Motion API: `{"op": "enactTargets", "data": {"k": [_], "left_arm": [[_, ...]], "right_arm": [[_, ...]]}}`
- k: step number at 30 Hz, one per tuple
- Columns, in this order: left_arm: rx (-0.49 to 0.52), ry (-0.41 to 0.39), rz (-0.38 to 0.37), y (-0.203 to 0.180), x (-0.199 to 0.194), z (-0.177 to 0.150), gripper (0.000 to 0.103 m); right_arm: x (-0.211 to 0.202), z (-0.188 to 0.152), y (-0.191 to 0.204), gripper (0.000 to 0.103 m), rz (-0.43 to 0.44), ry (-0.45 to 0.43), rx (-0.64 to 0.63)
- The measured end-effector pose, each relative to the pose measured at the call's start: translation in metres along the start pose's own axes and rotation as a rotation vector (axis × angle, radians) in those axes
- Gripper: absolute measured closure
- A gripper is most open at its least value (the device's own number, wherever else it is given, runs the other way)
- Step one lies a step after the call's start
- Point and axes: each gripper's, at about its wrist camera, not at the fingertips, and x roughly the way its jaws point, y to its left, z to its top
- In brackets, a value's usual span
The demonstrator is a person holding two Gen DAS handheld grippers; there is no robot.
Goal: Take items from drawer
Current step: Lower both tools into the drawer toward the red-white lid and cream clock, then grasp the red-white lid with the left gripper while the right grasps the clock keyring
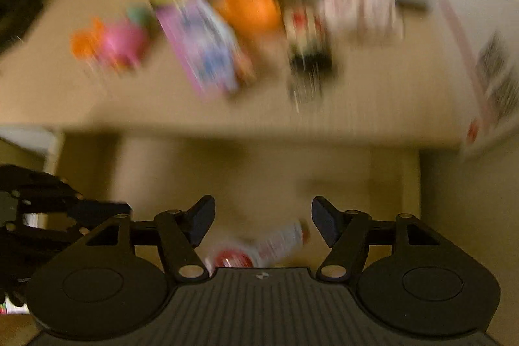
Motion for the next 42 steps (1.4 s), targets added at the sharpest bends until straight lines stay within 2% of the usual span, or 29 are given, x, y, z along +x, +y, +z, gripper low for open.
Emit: {"op": "enactTargets", "data": {"k": [2, 5, 10, 14, 17, 20, 23, 25, 27, 32, 35, 39, 42], "left_arm": [[-0.004, 0.016, -0.001, 0.004, 0.003, 0.001, 0.085], [-0.005, 0.024, 0.009, 0.005, 0.007, 0.003, 0.085], [-0.003, 0.024, 0.014, 0.006, 0.008, 0.008, 0.085], [-0.005, 0.024, 0.015, 0.007, 0.008, 0.010, 0.085], [-0.006, 0.027, 0.020, 0.008, 0.009, 0.011, 0.085], [-0.007, 0.028, 0.021, 0.007, 0.010, 0.011, 0.085], [-0.012, 0.033, 0.025, 0.008, 0.012, 0.010, 0.085], [-0.012, 0.039, 0.033, 0.007, 0.014, 0.009, 0.085], [-0.009, 0.045, 0.039, 0.008, 0.013, 0.008, 0.085], [-0.003, 0.058, 0.074, 0.009, 0.018, 0.009, 0.085], [0.004, 0.040, 0.111, 0.004, 0.024, 0.016, 0.085], [0.016, 0.025, 0.167, -0.005, 0.039, 0.023, 0.085], [0.085, 0.016, 0.189, -0.019, 0.048, 0.026, 0.085]], "right_arm": [[0.021, -0.008, -0.005, 0.036, -0.013, 0.071, 0.017], [0.040, -0.018, -0.006, 0.036, -0.047, 0.132, 0.001], [0.058, -0.026, -0.004, 0.036, -0.058, 0.187, -0.015], [0.064, -0.031, -0.001, 0.036, -0.076, 0.199, -0.039], [0.062, -0.033, 0.005, 0.047, -0.084, 0.178, -0.090], [0.061, -0.032, 0.008, 0.047, -0.049, 0.166, -0.079], [0.061, -0.027, 0.010, 0.047, 0.023, 0.149, -0.033], [0.060, -0.018, 0.011, 0.047, 0.100, 0.118, 0.018], [0.057, -0.011, 0.011, 0.047, 0.135, 0.087, 0.051], [0.052, -0.007, 0.013, 0.047, 0.036, 0.053, -0.009], [0.053, -0.005, 0.002, 0.046, 0.018, 0.040, 0.031], [0.059, -0.014, 0.003, 0.042, -0.036, -0.004, 0.033], [0.063, -0.029, 0.006, 0.035, -0.045, -0.026, 0.036]]}}
